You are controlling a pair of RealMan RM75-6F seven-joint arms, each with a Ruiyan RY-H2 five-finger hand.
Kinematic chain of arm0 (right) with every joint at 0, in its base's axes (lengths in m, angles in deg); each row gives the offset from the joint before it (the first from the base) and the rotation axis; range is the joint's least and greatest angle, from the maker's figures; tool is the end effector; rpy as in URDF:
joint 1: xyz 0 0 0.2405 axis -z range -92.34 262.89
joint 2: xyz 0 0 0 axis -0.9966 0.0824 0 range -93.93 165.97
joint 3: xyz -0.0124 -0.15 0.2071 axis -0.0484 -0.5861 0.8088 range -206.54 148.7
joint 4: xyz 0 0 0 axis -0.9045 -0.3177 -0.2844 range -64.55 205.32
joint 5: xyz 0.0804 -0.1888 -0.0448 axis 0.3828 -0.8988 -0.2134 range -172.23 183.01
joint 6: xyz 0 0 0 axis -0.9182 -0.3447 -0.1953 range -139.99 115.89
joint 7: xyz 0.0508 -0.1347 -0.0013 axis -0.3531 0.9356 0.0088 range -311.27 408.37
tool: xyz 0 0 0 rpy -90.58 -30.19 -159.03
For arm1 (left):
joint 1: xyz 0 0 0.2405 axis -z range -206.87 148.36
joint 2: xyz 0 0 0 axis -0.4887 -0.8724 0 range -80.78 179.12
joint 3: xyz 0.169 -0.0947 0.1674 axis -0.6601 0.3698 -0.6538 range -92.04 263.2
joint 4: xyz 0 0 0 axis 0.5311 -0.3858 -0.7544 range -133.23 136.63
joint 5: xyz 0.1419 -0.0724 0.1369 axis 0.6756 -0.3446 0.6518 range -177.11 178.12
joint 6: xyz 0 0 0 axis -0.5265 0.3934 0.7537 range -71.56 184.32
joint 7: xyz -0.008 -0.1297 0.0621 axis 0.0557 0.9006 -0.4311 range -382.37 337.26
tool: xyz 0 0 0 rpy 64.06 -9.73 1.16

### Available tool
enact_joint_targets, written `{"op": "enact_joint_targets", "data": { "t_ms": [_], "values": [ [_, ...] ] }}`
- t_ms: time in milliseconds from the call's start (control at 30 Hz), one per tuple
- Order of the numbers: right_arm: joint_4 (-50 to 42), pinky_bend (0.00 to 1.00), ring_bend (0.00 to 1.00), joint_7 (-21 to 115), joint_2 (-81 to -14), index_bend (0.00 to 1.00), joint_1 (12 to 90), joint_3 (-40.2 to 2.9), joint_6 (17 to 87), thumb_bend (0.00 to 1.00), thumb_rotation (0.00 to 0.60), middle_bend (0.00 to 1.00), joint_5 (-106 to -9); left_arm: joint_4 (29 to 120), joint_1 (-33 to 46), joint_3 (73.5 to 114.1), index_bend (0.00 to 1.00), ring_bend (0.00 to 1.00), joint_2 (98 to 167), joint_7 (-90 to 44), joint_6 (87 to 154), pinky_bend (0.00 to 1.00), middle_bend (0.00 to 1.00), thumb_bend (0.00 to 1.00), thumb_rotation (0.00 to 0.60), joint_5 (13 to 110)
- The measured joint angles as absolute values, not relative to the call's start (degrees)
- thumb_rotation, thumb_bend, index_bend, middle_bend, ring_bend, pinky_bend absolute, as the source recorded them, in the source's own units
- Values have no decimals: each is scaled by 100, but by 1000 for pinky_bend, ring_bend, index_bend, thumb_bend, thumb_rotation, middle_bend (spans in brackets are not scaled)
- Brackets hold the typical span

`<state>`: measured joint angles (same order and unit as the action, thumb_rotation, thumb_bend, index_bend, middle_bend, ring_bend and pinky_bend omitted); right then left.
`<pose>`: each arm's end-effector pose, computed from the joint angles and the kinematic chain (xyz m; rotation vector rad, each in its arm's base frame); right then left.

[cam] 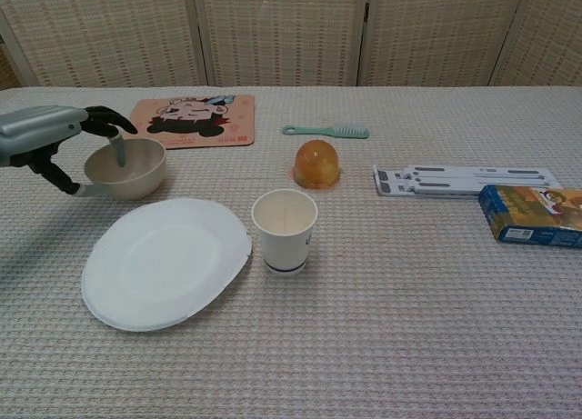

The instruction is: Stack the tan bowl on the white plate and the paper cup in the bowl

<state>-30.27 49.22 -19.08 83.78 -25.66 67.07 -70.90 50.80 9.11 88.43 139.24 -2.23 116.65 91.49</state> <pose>-0.3292 -0.1594 0.1912 1.2641 -1.0600 0.7131 -0.2596 0.3784 0.0323 -1.8778 -0.8232 -0.9722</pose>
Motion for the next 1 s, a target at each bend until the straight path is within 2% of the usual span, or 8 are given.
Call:
{"op": "enact_joint_targets", "data": {
  "t_ms": [633, 1000],
  "values": [
    [-3008, 0, 0, 4934, -1899, 0, 8359, -2545, 6666, 214, 600, 0, -7007, 4075, 1000, 8611, 538, 4, 14430, 478, 11781, 162, 174, 307, 600, 9216],
    [-2980, 0, 0, 4962, -1929, 0, 8307, -2507, 6600, 214, 600, 0, -6936, 3733, 1016, 8521, 573, 4, 14605, 681, 11787, 162, 179, 355, 600, 9210]
  ]
}}
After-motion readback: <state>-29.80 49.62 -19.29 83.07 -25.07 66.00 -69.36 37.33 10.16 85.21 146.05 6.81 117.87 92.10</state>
